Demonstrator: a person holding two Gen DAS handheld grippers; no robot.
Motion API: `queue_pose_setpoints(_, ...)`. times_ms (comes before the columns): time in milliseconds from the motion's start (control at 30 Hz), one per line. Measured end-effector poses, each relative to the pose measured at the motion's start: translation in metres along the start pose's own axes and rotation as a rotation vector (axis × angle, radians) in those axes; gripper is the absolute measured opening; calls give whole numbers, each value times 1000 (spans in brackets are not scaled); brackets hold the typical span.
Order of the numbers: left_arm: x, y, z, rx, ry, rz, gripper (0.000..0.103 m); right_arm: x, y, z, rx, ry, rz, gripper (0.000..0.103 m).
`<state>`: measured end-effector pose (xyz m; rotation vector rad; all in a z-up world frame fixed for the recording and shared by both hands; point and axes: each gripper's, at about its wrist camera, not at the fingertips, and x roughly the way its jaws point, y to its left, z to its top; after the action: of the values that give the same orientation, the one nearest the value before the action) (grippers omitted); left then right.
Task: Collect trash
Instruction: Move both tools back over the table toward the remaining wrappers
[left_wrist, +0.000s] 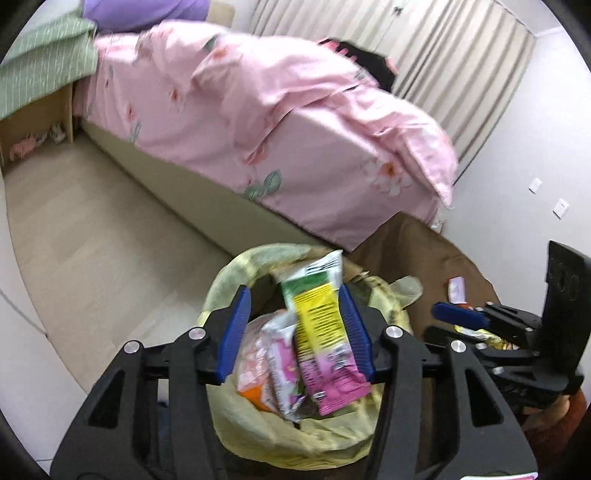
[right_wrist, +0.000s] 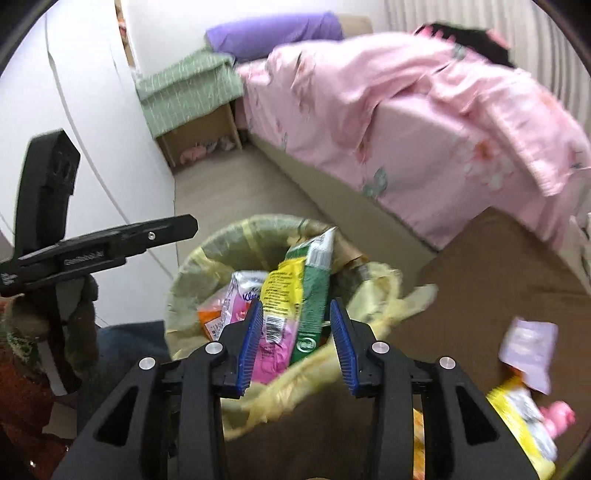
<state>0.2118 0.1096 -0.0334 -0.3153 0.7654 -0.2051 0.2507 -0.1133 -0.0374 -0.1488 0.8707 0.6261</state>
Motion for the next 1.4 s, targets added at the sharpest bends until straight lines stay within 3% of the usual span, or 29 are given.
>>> queue_pose_setpoints(133,-4,-34,-4,81,-10,-30,49,-63,-21,-19,26,-97,-84,36)
queue_pose_setpoints(400,21,-116,-29,236,92,-194,50,-162,-83,-81,125,-209,-319,36)
queue_pose_setpoints(633,55,-177,-43,335,145,-281,50,-194,-120,-151,253,-210,-400,36)
queue_pose_setpoints(800,79,-206,-31,381,177,-312,50,-191,-133,-193,339,-178,-399,36)
queue_pose_setpoints(1033,153,-238,-7,324,324,-249,49,-187,-139,-217,412,-201,-401,36)
queue_pose_setpoints(1167,179,-252,-6,404,298,-165,49,-182,-133,-219,379,-198,-403,36)
queue_pose_setpoints(1267,199,-258,-12,465,350,-129,32,-180,-127,-218,333,-193,-422,36)
queue_pose_setpoints(1300,200,-259,-13,474,347,-120,23,-180,-126,-219,327,-195,-423,36)
queue_pose_setpoints(1333,199,-259,-14,479,339,-128,4,-180,-126,-220,327,-197,-421,36)
queue_pose_setpoints(1400,197,-256,-15,461,361,-167,2,-179,-129,-222,340,-203,-410,36)
